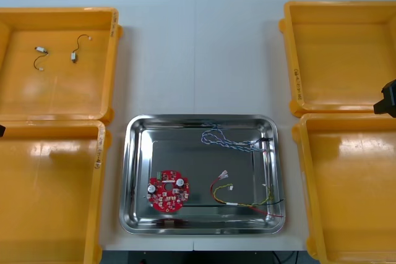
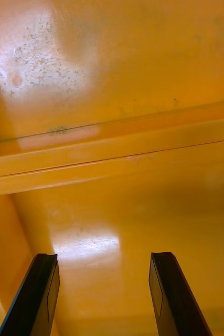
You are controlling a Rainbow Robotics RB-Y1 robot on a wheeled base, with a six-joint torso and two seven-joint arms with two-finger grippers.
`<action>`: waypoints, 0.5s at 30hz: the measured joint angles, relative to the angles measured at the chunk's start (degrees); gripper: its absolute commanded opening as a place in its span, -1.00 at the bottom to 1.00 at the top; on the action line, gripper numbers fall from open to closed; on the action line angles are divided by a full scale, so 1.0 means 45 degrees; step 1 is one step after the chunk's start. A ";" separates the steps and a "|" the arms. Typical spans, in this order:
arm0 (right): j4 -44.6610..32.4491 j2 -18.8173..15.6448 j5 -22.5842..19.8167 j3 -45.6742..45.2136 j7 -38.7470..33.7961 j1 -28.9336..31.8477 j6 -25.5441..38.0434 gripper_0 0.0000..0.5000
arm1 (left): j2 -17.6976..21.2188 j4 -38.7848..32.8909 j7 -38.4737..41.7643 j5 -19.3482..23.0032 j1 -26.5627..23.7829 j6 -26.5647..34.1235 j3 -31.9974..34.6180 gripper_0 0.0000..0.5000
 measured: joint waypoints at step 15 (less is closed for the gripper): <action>0.0000 0.0000 0.0000 0.0000 0.0000 0.0000 0.0000 1.00 | 0.0000 0.0000 0.0000 0.0000 0.0000 0.0000 0.0000 1.00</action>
